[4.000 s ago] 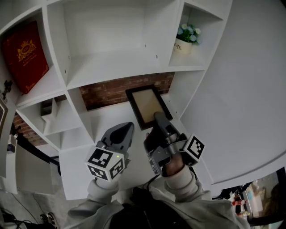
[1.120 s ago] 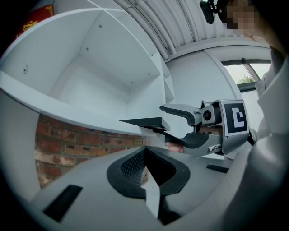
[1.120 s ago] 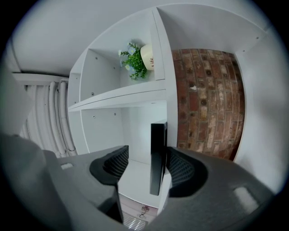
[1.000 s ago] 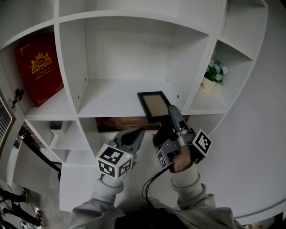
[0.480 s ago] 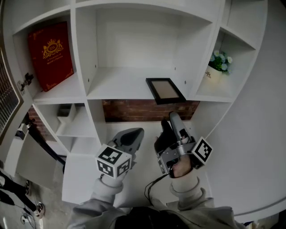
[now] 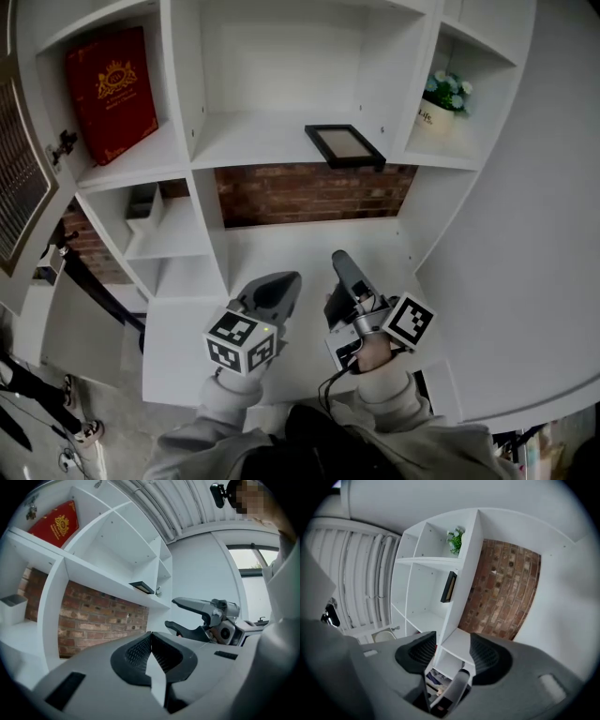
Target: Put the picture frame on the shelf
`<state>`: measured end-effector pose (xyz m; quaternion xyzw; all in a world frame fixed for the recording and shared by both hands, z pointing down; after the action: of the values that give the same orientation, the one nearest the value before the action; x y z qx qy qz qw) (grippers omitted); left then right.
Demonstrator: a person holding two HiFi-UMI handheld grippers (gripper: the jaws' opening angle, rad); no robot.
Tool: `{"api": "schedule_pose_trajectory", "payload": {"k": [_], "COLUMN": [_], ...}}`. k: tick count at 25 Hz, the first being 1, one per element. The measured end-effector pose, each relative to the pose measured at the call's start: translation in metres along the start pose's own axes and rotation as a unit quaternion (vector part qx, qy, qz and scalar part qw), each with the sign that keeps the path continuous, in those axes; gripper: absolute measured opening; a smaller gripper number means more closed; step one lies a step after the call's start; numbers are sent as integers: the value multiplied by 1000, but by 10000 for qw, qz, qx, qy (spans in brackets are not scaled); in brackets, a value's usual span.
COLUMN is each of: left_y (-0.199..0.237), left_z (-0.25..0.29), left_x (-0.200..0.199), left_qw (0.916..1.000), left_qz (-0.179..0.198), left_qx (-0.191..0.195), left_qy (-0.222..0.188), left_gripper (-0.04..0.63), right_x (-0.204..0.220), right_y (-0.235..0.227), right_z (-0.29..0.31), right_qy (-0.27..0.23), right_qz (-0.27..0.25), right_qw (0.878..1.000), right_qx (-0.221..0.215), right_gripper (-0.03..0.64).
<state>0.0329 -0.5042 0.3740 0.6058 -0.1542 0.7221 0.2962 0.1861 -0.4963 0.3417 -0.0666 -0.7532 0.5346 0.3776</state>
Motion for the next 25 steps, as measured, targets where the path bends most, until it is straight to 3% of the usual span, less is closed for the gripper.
{"api": "schedule_pose_trajectory", "payload": {"k": [3, 9, 13, 17, 25], "left_y": [-13, -38, -51, -63, -83], "left_z": [-16, -54, -80, -102, -146], "left_x": [17, 48, 69, 89, 144], "left_qw": [9997, 9988, 9981, 9978, 9958], "left_qz": [-128, -254, -333, -350, -771], "left_qx": [163, 303, 384, 416, 329], "left_qy": [132, 294, 339, 366, 363], "left_gripper": [5, 5, 5, 5, 5], "right_x": [24, 76, 103, 131, 208], "right_y": [-7, -4, 16, 21, 24], "right_z": [-20, -60, -69, -85, -113], "right_qy": [-26, -148, -81, 104, 523], "right_qz": [-137, -137, -787, -1576, -1982], "right_qw": [9986, 9939, 9934, 9787, 9716], "right_qx": [501, 1080, 830, 1308, 1183], "right_gripper": [208, 56, 48, 49, 49]}}
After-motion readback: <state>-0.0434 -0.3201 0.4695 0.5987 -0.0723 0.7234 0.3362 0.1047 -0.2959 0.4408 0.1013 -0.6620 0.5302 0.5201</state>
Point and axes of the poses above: the fingertips, and each gripper's own axes: z forward along the fingers, y to its left, x out of its underside, the point moved 6 cm from there along -z, backward along the fingers, and after that the axes turned 12 degrees about y, right-handed, at the moved point
